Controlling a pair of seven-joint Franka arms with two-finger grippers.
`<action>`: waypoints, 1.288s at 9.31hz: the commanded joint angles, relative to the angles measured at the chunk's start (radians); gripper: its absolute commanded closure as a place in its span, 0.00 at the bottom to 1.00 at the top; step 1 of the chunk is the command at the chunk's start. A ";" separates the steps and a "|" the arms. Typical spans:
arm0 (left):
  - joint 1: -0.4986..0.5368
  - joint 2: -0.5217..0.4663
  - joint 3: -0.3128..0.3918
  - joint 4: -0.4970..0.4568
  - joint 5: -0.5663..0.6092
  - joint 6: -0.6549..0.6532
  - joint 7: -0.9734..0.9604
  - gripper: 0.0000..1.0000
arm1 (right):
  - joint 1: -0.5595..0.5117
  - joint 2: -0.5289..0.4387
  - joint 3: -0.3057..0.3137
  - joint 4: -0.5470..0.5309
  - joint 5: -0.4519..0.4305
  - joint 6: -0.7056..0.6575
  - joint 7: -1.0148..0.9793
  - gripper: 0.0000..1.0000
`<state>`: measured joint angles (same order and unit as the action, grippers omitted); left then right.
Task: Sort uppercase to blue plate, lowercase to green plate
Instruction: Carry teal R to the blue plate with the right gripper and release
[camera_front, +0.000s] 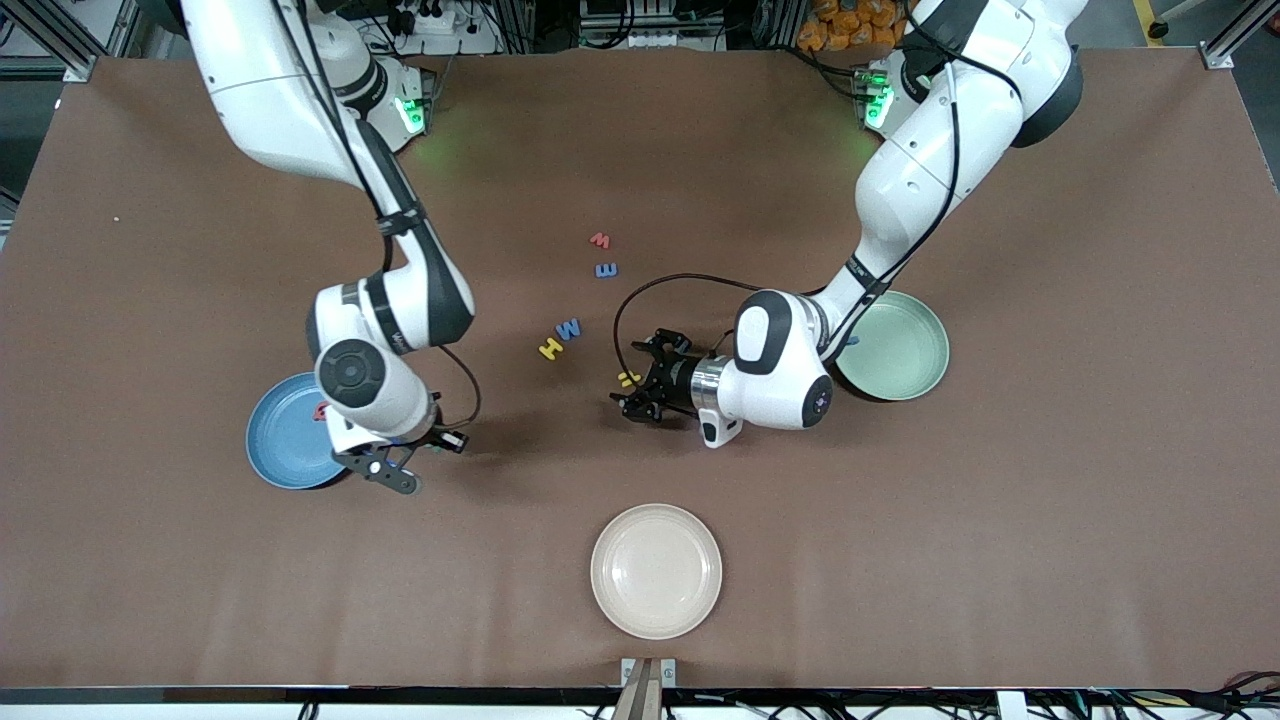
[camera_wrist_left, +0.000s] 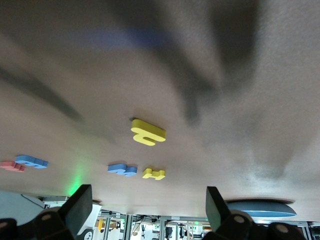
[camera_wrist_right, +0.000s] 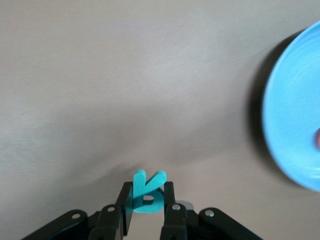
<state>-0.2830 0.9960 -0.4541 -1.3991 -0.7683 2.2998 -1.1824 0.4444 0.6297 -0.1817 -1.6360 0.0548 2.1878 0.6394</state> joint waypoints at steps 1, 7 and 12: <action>0.001 -0.042 0.000 0.009 -0.025 -0.025 0.021 0.00 | -0.071 -0.045 0.010 -0.024 -0.006 -0.060 -0.163 1.00; -0.021 0.034 0.017 0.006 -0.019 -0.037 0.115 0.00 | -0.257 -0.042 0.010 -0.021 -0.006 -0.076 -0.546 1.00; -0.091 0.055 0.095 0.015 -0.020 -0.037 0.096 0.00 | -0.308 -0.038 0.011 -0.018 0.005 -0.076 -0.642 0.01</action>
<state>-0.3565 1.0422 -0.3799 -1.3956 -0.7683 2.2712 -1.0847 0.1512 0.6063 -0.1863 -1.6428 0.0559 2.1129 0.0119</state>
